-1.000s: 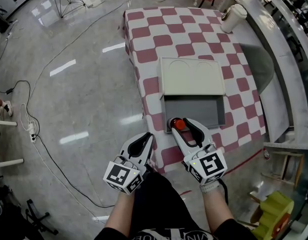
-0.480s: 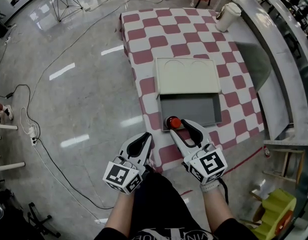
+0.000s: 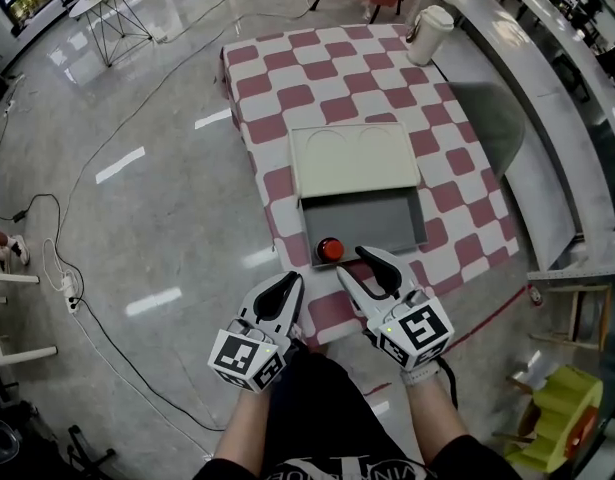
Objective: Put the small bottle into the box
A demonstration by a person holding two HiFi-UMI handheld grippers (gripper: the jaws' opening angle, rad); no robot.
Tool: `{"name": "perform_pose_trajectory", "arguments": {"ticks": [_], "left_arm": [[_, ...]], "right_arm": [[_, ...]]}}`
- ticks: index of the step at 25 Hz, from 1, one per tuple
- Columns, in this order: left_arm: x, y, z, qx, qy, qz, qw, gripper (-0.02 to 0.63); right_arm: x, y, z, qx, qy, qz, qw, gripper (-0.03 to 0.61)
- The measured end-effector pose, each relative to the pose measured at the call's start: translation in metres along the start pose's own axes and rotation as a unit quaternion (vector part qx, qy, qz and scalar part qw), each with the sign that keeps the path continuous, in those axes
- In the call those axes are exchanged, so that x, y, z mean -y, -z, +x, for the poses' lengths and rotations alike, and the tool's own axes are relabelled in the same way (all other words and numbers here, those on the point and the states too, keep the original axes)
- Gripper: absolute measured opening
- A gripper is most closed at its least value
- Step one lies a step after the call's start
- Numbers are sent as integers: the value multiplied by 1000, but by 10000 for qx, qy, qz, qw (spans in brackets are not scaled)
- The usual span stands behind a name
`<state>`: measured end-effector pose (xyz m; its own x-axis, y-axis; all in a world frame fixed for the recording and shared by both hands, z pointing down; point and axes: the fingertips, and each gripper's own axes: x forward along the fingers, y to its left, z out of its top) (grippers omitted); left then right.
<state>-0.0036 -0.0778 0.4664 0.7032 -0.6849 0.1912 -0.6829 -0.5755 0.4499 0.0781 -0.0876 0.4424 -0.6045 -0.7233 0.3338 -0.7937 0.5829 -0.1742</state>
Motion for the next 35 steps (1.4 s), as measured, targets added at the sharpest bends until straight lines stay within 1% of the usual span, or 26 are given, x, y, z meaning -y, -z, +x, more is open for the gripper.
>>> {"name": "perform_pose_trajectory", "arguments": {"ticks": [6,12,14,19,23,27,35], "left_arm": [[6,-7,3,47,88,90,9999,29],[13,-19,6,70,209,182,9996,29],[16,-21,7,56,255,215,9994,29],[23,-28,11,58,322,291,9990,29],[26,-35,12,91,349,344,9988,29],[27,-44,12,125,344,419,9985,29],[31,-65,14,241,323,574,9975,29]], "right_arm": [[9,-11,-13,213,170,244,9993,155],[12,-21,-23,280,328,178,9989,139],[11,-24,-26,300,352,152,9988,129],[13,-31,-35,387,414,160,9983,75],[14,-37,-41,475,392,273,9977,60],[14,-44,-44,516,409,292,9974,28],[22,-56,-53,593,450,352,9966,6]]}}
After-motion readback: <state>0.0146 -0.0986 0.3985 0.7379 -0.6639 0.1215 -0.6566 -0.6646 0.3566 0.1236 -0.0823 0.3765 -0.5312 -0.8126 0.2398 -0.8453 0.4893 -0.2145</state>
